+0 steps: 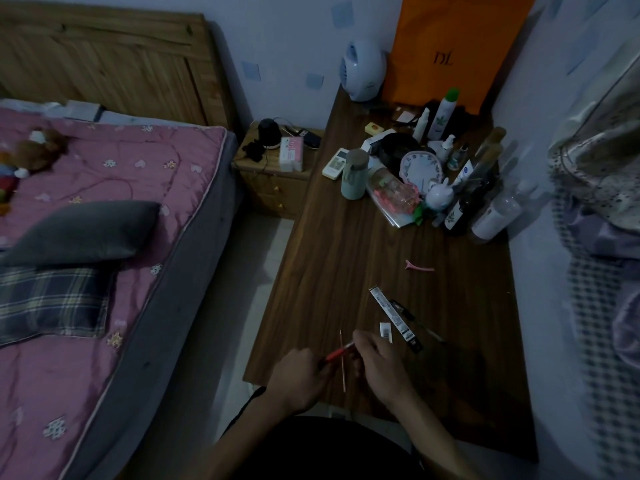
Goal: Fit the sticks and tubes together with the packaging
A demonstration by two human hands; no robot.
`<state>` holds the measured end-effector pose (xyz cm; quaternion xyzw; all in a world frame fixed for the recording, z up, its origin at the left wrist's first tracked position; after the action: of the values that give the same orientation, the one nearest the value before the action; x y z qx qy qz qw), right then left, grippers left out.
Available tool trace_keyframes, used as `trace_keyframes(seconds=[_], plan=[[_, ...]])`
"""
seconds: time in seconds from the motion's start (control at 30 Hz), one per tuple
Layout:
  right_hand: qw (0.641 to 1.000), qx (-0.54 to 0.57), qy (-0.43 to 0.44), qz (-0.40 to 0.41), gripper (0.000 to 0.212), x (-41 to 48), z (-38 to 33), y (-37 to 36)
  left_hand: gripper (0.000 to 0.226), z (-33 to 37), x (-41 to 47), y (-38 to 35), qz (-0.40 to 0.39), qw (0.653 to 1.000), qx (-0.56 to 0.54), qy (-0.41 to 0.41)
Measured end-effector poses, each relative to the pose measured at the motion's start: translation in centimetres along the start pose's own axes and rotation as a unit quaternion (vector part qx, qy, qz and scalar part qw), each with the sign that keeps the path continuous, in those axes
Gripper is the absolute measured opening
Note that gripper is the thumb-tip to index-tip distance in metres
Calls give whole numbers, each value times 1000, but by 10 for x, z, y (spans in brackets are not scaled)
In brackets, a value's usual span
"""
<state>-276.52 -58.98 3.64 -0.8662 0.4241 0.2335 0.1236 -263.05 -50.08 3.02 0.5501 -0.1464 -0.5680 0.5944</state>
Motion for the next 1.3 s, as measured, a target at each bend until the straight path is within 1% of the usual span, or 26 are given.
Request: trace_keyframes(seconds=[0.07, 0.2, 0.47, 0.57, 0.7, 0.77, 0.83, 0.9, 1.0, 1.1, 1.2, 1.3], plan=[[1000, 10, 4, 9, 44, 0, -1, 0, 49, 2, 0, 2, -7, 1000, -7, -9], [1000, 5, 6, 12, 42, 3, -2, -2, 52, 6, -2, 4, -21, 999, -44, -21], [998, -35, 55, 12, 45, 8, -1, -15, 50, 1, -4, -1, -43, 991, -129, 1], [997, -52, 49, -6, 44, 12, 4, -17, 52, -3, -3, -6, -49, 987, -151, 16], [995, -71, 32, -55, 41, 13, 10, -24, 54, -11, -3, -15, -75, 982, -171, 33], [994, -86, 42, -55, 42, 14, 11, -24, 54, -12, -3, -18, -88, 978, -184, 36], [995, -71, 40, -65, 41, 14, 8, -23, 51, -10, -2, -18, -87, 976, -195, 34], [996, -51, 39, -67, 42, 16, 2, -20, 51, -6, 3, -16, -73, 978, -194, 37], [998, -34, 52, -25, 46, 20, -6, -14, 49, 0, 13, -13, -65, 981, -181, 38], [998, -48, 46, -2, 42, 21, -1, -7, 45, 2, 18, -14, -75, 987, -143, 10], [998, -54, 22, -12, 40, 19, 11, 0, 46, 1, 17, -17, -51, 995, -87, -21], [999, -47, 11, -6, 40, 17, 20, 8, 39, -1, 19, -22, -30, 996, -71, -44]])
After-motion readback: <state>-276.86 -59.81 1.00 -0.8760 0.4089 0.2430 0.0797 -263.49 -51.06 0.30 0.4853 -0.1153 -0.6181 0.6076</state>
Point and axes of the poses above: each hand's wrist, its own x-axis towards the middle knuckle, its own y-axis out of the back of the hand, z = x × y, the point moved 5 cm from there along x, towards the middle knuckle, and after that the axes turned 12 degrees about x, right-handed, at the moved point
